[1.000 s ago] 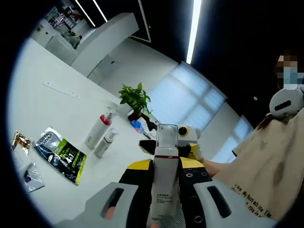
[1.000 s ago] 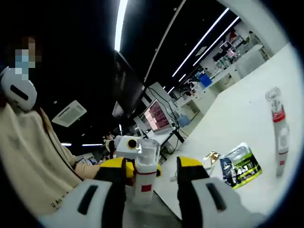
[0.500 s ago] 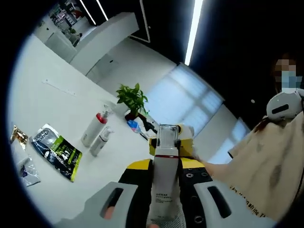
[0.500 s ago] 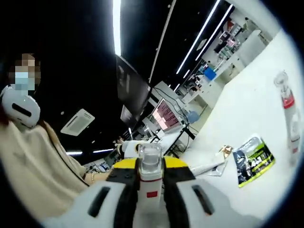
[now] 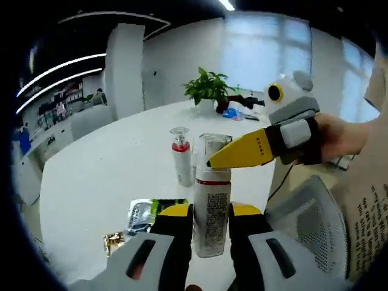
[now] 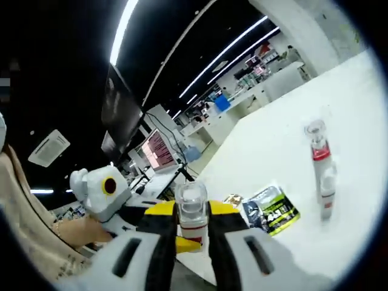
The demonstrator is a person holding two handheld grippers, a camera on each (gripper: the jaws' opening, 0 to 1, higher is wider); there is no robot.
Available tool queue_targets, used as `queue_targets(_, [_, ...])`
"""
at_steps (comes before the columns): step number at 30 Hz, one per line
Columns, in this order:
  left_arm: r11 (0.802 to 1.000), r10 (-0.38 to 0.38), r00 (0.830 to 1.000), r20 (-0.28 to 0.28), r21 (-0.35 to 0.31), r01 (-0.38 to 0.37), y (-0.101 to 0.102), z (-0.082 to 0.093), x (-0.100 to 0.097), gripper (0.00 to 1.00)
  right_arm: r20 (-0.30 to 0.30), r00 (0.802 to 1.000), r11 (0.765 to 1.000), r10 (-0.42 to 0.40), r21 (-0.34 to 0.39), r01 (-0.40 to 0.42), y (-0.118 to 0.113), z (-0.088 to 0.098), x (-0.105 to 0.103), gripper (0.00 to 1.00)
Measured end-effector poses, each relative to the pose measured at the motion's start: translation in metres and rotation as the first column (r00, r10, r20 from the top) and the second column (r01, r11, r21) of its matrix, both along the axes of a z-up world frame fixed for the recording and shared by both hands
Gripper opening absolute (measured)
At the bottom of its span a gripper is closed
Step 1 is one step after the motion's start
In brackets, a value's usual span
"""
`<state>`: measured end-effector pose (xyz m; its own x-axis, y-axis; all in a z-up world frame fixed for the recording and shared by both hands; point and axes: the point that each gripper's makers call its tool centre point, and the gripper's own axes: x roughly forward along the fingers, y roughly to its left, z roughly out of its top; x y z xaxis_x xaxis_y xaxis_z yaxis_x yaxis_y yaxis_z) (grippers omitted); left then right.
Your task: Arrange the skincare products in the storage area until every visible bottle or jar stands upright without overlapping.
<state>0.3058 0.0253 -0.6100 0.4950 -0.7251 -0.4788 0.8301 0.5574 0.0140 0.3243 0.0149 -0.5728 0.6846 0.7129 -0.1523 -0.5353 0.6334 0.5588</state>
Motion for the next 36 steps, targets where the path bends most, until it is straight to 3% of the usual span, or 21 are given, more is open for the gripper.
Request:
queue_targets(4, [0.998,0.024,0.998,0.058,0.051,-0.027,-0.002,0.003,0.002,0.18,0.052,0.998,0.998,-0.028,-0.056,0.031,0.000,0.009,-0.001,0.18])
queue_targets(6, [0.999,0.029,0.999,0.020,0.016,-0.030,-0.003,0.005,-0.001,0.18,0.081,0.996,0.995,-0.030,-0.091,0.038,0.000,0.014,-0.002,0.18])
queue_targets(8, [0.997,0.037,0.999,-0.021,-0.063,-0.039,-0.002,0.009,-0.001,0.17,0.120,0.993,0.994,-0.001,-0.113,0.015,0.003,0.020,-0.004,0.18])
queue_targets(10, [0.995,0.013,0.998,-0.058,-0.098,-0.019,0.000,0.010,-0.005,0.17,0.137,0.989,0.995,0.055,-0.093,-0.043,0.008,0.025,-0.008,0.19])
queue_targets(13, [0.993,-0.054,0.997,-0.046,-0.106,0.049,-0.002,0.015,-0.012,0.17,0.163,0.983,0.996,0.089,-0.020,-0.087,0.007,0.037,-0.009,0.23])
queue_targets(17, [0.960,-0.166,0.980,-0.111,-0.246,0.135,-0.014,0.030,-0.031,0.17,0.220,0.958,0.983,0.183,-0.009,-0.185,0.006,0.054,-0.017,0.32])
queue_targets(22, [0.900,-0.271,0.951,-0.147,-0.389,0.197,-0.019,0.054,-0.043,0.17,0.253,0.921,0.951,0.297,0.013,-0.310,0.009,0.072,-0.038,0.30])
queue_targets(24, [0.892,-0.286,0.950,-0.126,-0.397,0.216,-0.017,0.059,-0.042,0.17,0.262,0.910,0.945,0.321,-0.025,-0.326,0.009,0.072,-0.042,0.30])
queue_targets(27, [0.878,-0.322,0.938,-0.130,-0.413,0.244,-0.018,0.063,-0.044,0.17,0.270,0.902,0.938,0.338,-0.025,-0.344,0.009,0.074,-0.046,0.31])
queue_targets(31, [0.837,-0.403,0.906,-0.129,-0.452,0.308,-0.025,0.071,-0.054,0.17,0.284,0.887,0.928,0.363,-0.023,-0.372,0.012,0.078,-0.051,0.30])
queue_targets(33, [0.827,-0.421,0.898,-0.127,-0.460,0.322,-0.028,0.073,-0.056,0.17,0.302,0.867,0.914,0.396,-0.039,-0.403,0.016,0.080,-0.056,0.31])
queue_targets(36, [0.819,-0.440,0.889,-0.128,-0.464,0.339,-0.032,0.072,-0.056,0.17,0.292,0.862,0.909,0.414,-0.077,-0.410,0.018,0.074,-0.058,0.26])
